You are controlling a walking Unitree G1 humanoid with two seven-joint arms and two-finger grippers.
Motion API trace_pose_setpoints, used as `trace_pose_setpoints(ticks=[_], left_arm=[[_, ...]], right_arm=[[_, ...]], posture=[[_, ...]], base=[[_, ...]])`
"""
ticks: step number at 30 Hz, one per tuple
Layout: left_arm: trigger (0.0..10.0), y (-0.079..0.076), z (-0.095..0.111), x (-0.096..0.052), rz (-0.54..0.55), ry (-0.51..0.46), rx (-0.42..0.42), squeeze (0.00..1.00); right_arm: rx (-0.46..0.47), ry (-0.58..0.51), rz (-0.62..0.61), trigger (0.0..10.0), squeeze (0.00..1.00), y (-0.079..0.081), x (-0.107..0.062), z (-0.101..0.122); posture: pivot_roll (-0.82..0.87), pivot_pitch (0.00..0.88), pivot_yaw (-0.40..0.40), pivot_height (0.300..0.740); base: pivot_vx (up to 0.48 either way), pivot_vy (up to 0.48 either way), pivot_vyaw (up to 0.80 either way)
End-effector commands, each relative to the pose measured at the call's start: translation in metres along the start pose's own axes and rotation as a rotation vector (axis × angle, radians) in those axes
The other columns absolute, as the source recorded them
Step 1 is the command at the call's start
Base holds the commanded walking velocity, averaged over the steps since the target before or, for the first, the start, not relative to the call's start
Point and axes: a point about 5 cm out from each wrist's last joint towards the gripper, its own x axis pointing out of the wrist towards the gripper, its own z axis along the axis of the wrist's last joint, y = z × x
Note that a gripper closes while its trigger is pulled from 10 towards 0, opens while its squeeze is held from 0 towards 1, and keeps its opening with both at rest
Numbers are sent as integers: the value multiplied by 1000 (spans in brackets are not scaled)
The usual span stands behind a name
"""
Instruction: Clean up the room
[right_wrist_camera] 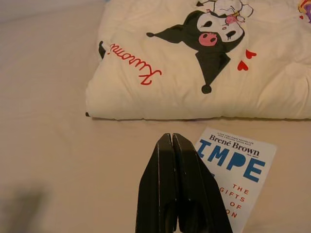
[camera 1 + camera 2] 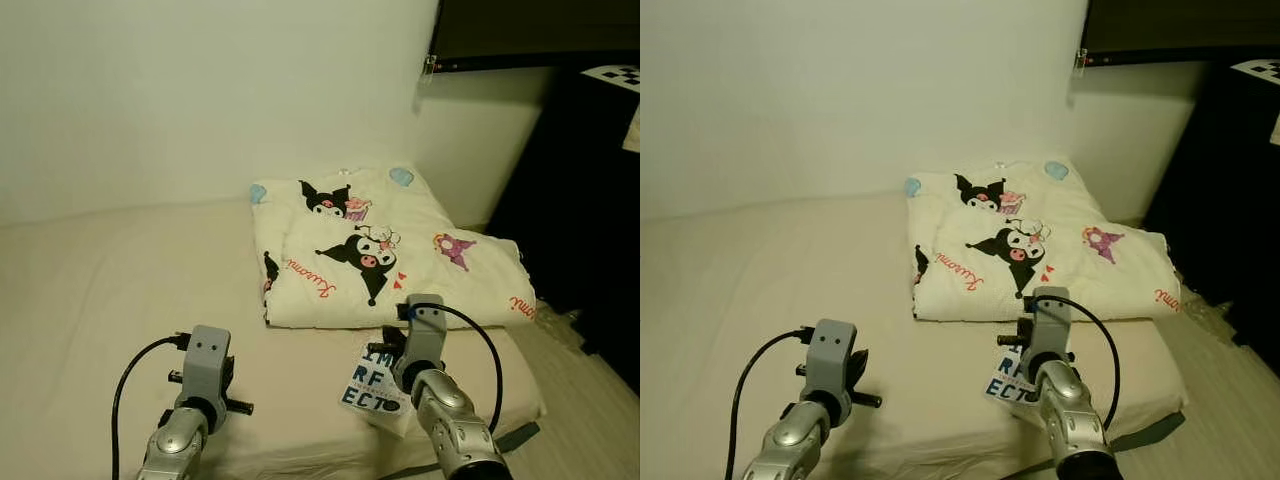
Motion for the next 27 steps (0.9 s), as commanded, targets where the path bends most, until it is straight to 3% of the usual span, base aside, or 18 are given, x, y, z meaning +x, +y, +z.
trace_pose_setpoints(ticks=[1,5,12,19,27], left_arm=[[10000,3,-6,-3,17,24,-15,0],[10000,1,-6,-2,9,21,-5,0],[10000,1,-7,-2,4,29,5,0],[10000,1,-8,-2,-6,38,3,0],[10000,1,-9,-2,3,44,29,0]], right_arm=[[-6,-7,11,10000,0,2,0,1],[-6,-6,11,10000,0,3,0,0],[-5,-7,9,10000,0,2,-1,0],[-6,-4,10,10000,0,2,-1,-1],[-10,-4,11,10000,0,2,-1,-1]], posture=[[-55,86,31,740],[-55,87,31,740],[-55,87,32,740],[-56,86,33,740],[-57,84,33,740]], base=[[0,-480,0],[0,-423,0],[0,0,0],[0,480,0],[0,0,0]])
